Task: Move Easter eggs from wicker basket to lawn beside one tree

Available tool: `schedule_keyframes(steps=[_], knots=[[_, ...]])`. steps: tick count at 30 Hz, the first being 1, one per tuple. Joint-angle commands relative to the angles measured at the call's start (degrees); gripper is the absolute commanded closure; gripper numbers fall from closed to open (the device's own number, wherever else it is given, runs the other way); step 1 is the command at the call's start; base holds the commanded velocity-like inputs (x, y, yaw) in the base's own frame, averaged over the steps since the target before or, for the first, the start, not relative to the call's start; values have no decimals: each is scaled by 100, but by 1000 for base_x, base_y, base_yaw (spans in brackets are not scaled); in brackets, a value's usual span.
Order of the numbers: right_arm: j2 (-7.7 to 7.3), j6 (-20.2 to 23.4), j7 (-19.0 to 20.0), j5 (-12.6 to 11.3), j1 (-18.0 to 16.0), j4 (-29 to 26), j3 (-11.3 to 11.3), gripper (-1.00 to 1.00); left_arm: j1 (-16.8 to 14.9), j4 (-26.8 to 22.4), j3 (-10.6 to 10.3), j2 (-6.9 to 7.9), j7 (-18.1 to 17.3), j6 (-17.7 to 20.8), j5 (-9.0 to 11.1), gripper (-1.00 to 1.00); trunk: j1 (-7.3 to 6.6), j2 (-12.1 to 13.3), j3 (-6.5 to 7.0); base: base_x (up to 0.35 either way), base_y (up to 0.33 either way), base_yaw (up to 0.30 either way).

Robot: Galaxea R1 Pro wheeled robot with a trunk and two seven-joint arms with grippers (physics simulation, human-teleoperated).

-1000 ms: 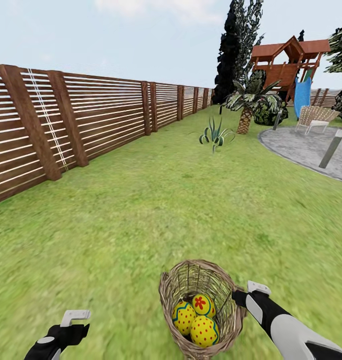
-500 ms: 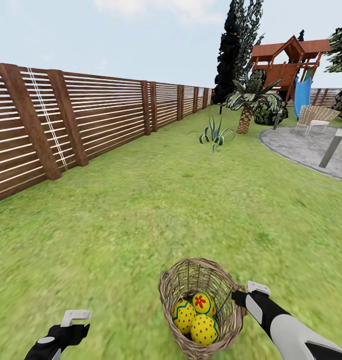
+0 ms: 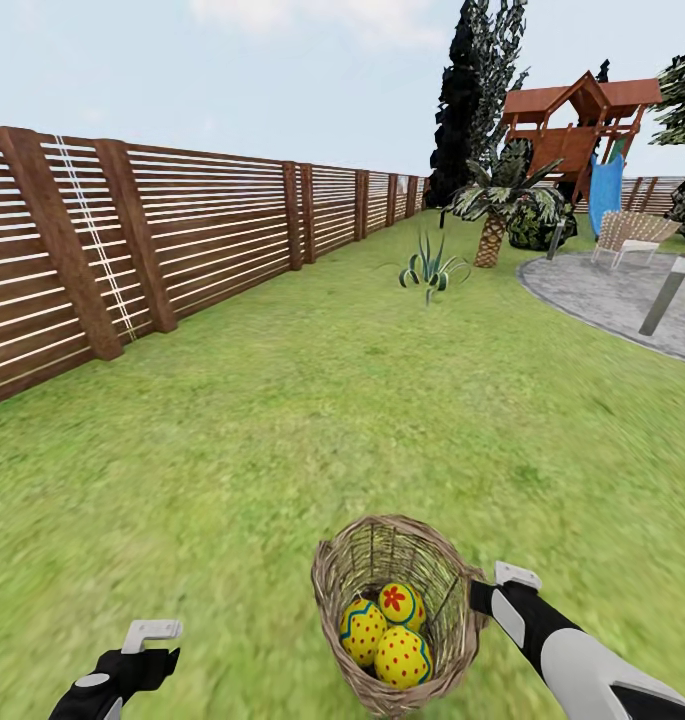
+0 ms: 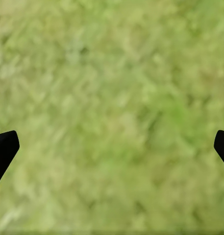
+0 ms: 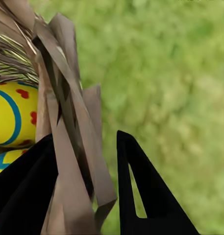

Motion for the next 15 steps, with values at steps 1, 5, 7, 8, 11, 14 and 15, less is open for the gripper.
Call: schedule_keyframes(steps=[1,5,7,8,11,14,15], knots=[[4,29,-22,-68,1,-7,24,100,-2,-11,-26,8,29,26,57,-100,-1,-2,-5,0,0,0],[6,27,-22,-68,1,-7,24,100,-2,-12,-26,8,29,26,57,-100,-1,-2,-5,0,0,0],[6,24,-20,-68,1,-8,24,100,-2,-12,-16,8,29,26,57,-100,-1,-2,-5,0,0,0],[6,23,-20,-68,1,-8,24,100,-2,-33,-19,8,29,26,57,-100,-1,-2,-5,0,0,0],[6,23,-18,-68,1,-10,24,100,5,-83,-25,8,32,25,57,-100,-1,-2,-5,0,0,0],[14,23,-18,-68,1,-12,24,100,6,-87,-11,8,37,26,57,-100,-1,-2,-5,0,0,0],[15,23,-17,-68,1,-12,24,100,6,-87,-1,6,42,26,57,-100,-1,-2,-5,0,0,0]])
